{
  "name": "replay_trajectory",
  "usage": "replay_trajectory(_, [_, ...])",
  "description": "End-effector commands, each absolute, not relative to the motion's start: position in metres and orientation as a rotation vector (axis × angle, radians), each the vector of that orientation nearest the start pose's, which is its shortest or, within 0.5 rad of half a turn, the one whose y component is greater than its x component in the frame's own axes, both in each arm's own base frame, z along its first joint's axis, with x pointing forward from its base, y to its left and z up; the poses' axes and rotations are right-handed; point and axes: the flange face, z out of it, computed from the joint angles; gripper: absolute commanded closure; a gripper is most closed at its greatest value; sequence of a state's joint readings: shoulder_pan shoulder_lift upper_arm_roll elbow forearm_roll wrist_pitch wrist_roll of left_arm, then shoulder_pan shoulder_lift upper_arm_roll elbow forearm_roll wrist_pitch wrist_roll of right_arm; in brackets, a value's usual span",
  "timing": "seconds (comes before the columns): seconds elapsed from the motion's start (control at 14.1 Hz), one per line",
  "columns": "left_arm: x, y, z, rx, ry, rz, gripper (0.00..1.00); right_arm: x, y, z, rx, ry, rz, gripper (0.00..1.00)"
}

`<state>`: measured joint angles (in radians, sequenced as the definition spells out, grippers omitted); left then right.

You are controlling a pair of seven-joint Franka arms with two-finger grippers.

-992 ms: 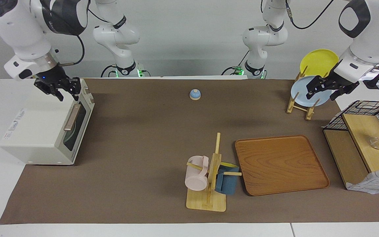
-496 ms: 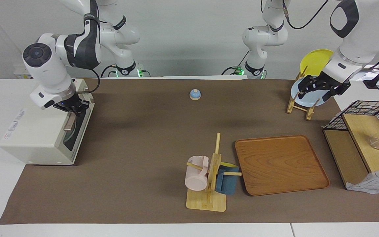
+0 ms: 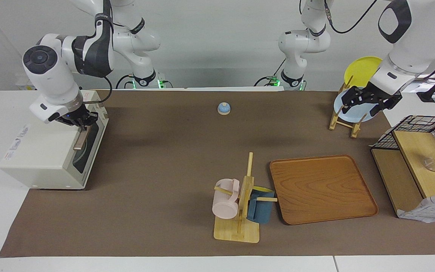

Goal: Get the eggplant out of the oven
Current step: 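Pull the toaster oven door open with the right gripper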

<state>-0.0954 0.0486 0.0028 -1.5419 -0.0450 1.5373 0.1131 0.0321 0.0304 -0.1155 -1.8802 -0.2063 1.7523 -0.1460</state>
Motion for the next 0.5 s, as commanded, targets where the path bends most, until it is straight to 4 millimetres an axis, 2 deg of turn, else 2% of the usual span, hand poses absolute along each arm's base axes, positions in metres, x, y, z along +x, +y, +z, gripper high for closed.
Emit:
replay_trajectory(0.0, [0.558,-0.068,0.615,-3.164,0.327,0.045,0.0,0.547,-0.07,0.468,-3.306,-0.298,0.299,1.0])
replay_trajectory(0.14, [0.555,-0.077,0.613,-3.17,0.159,0.068,0.0,0.548,-0.062,0.466,-3.307,-0.31,0.295,1.0])
replay_trajectory(0.28, [0.555,-0.076,0.614,-3.171,0.139,0.061,0.0,0.552,-0.052,0.449,-3.293,-0.217,0.273,1.0])
replay_trajectory(0.35, [0.556,-0.074,0.614,-3.172,0.134,0.056,0.0,0.556,-0.026,0.435,-3.27,-0.213,0.234,1.0])
replay_trajectory(0.43, [0.556,-0.07,0.614,-3.171,0.124,0.055,0.0,0.56,-0.008,0.422,-3.249,-0.189,0.196,1.0])
